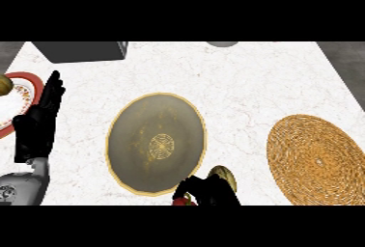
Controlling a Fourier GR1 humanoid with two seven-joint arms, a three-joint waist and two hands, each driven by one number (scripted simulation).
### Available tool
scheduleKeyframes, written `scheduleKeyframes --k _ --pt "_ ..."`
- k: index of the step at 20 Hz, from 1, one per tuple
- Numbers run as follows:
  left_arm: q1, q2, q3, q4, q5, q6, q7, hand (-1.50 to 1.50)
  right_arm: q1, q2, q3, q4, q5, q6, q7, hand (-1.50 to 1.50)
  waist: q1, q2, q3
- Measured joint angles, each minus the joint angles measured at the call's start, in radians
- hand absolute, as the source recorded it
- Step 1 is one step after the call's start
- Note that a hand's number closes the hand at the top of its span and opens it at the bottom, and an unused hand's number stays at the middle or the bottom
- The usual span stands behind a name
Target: Pick the bell pepper from the placemat and place it in the bowl
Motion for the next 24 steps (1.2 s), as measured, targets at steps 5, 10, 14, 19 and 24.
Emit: scheduleKeyframes --k 5,10,14,19,24 --pt "-0.001 0.001 -0.002 -0.009 0.009 -0.014 -0.013 0.00 -0.008 0.007 0.131 -0.089 0.094 -0.160 0.265 1.50 0.026 0.015 0.003" --pt "-0.019 -0.001 -0.009 -0.019 0.008 -0.022 -0.010 0.00 -0.104 -0.049 0.176 -0.095 0.211 -0.289 0.501 1.50 0.057 0.028 0.005" --pt "-0.033 -0.010 -0.021 -0.011 0.004 -0.028 -0.012 0.00 -0.247 -0.024 0.170 -0.079 0.314 -0.313 0.706 1.50 0.074 0.035 0.006" --pt "-0.053 -0.012 -0.018 -0.001 0.010 -0.043 -0.015 0.00 -0.481 -0.002 0.108 0.010 0.421 -0.232 0.921 1.50 0.090 0.039 0.007" --pt "-0.069 -0.037 -0.028 0.018 -0.008 -0.034 -0.023 0.00 -0.676 0.002 0.061 0.199 0.472 -0.194 1.006 1.50 0.098 0.042 0.009"
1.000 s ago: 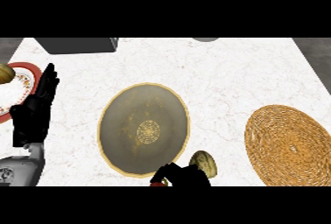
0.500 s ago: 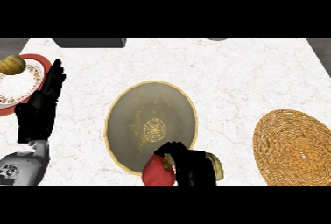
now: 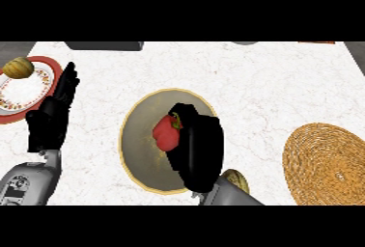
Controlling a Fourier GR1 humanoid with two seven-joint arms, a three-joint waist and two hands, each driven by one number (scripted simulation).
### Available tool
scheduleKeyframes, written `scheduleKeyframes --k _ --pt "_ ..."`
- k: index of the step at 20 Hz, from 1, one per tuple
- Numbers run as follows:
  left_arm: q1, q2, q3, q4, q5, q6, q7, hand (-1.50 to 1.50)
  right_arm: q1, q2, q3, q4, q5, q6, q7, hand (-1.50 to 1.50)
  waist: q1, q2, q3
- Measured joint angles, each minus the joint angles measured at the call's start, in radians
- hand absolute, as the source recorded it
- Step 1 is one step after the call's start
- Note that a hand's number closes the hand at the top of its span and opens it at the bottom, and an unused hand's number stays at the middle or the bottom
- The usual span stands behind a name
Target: Pick the bell pepper from the placemat and place it in the bowl
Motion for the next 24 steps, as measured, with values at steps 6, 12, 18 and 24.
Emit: scheduleKeyframes --k 6,12,18,24 --pt "-0.008 -0.001 0.016 0.011 0.006 -0.021 -0.012 0.00 -0.099 0.003 -0.100 0.240 -0.092 -0.087 -0.030 1.50 0.005 0.004 0.001" --pt "-0.001 -0.011 0.003 -0.025 -0.006 -0.024 0.011 0.00 -0.148 0.006 -0.161 0.403 -0.362 -0.205 -0.152 -1.50 0.018 0.008 0.003" --pt "-0.009 -0.013 0.012 -0.032 -0.013 -0.030 0.024 0.00 -0.183 0.006 -0.178 0.490 -0.617 -0.341 -0.390 -1.50 0.019 0.009 0.003" --pt "-0.004 -0.022 0.032 -0.012 -0.023 -0.034 0.014 0.00 -0.158 0.006 -0.226 0.467 -0.747 -0.415 -0.557 -1.50 -0.003 0.003 0.002"
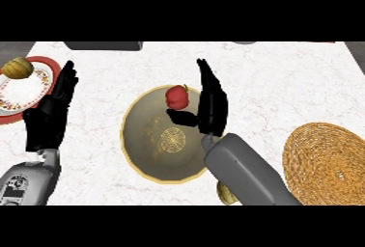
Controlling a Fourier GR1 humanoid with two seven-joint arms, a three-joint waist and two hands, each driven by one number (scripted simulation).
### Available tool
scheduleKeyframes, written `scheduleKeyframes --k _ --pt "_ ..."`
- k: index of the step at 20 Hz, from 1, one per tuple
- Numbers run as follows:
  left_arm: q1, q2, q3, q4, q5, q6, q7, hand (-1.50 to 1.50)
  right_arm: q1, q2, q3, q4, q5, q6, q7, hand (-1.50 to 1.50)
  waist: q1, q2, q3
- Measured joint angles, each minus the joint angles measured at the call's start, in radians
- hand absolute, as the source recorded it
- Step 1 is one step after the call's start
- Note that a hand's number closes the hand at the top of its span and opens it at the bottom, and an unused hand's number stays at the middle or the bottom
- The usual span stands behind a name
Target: Pick the bell pepper from the placemat and place it in the bowl
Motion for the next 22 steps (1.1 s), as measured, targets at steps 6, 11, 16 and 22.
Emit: scheduleKeyframes --k 6,11,16,22 --pt "0.023 -0.015 0.009 -0.005 -0.016 0.004 -0.003 0.00 0.169 -0.070 -0.034 -0.251 -0.096 0.048 -0.072 -1.50 -0.020 -0.006 0.000" --pt "0.040 -0.013 0.024 -0.013 -0.016 -0.006 -0.014 0.00 0.384 -0.157 -0.013 -0.521 -0.179 0.097 -0.141 -1.50 -0.028 -0.008 0.000" --pt "0.044 -0.016 0.033 -0.025 -0.021 -0.015 -0.010 0.00 0.601 -0.236 0.034 -0.747 -0.238 0.137 -0.236 -1.50 -0.027 -0.008 0.000" --pt "0.033 -0.029 0.047 -0.010 -0.030 -0.032 -0.011 0.00 0.808 -0.311 0.042 -0.863 -0.330 0.188 -0.429 -1.50 -0.024 -0.006 0.000"
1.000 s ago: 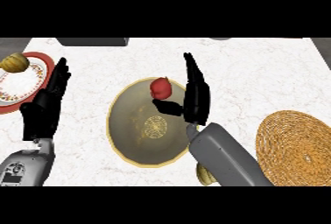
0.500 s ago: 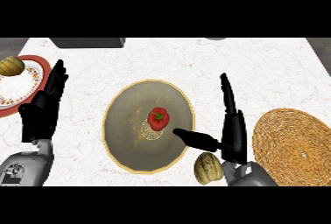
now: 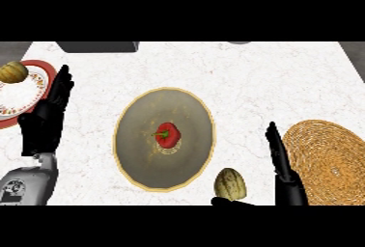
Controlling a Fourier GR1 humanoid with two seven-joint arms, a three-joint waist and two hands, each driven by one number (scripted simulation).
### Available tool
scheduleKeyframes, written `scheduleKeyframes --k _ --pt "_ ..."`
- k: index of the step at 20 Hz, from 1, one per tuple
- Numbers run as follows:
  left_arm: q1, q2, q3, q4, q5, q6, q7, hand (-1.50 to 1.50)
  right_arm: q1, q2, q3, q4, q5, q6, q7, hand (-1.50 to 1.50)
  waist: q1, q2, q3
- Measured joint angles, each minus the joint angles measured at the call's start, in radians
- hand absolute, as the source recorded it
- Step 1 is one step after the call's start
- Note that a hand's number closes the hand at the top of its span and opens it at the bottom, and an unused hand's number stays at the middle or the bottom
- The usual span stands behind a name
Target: Pick the bell pepper from the placemat and place it in the bowl
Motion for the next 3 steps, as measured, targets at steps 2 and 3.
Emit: scheduleKeyframes --k 2,3 --pt "0.002 -0.009 0.007 0.009 -0.003 -0.004 -0.016 0.00 0.050 -0.021 -0.008 -0.040 -0.011 0.018 -0.029 -1.50 0.001 0.000 0.000" --pt "0.009 -0.017 0.004 0.005 -0.010 -0.002 -0.019 0.00 0.066 -0.015 -0.002 -0.038 -0.008 0.021 -0.047 -1.50 0.001 0.000 0.000"
